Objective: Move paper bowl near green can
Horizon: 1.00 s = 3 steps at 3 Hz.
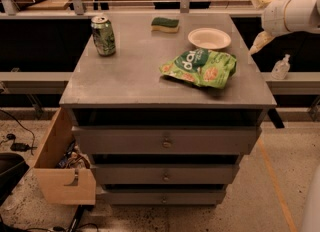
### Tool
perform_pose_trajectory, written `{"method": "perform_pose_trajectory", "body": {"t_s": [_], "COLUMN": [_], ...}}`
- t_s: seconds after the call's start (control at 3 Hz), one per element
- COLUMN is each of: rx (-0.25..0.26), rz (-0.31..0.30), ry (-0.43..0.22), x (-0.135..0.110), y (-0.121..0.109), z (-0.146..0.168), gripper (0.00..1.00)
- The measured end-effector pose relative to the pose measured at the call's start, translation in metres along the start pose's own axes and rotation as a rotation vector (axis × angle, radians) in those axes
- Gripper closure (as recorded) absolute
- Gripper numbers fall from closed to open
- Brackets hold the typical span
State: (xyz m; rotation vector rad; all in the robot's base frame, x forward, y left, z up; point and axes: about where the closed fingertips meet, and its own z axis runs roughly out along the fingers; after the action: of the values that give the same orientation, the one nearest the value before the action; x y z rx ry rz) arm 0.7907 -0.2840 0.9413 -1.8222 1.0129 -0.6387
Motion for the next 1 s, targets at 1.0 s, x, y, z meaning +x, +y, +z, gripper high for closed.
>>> {"method": "perform_pose_trajectory", "body": {"t_s": [1.0], "rx": [0.005], "rz": [0.024], "ry": [-0.156], "x": [-0.031], "y": [0.003], "z": [0.04], "gripper": [0.0]}}
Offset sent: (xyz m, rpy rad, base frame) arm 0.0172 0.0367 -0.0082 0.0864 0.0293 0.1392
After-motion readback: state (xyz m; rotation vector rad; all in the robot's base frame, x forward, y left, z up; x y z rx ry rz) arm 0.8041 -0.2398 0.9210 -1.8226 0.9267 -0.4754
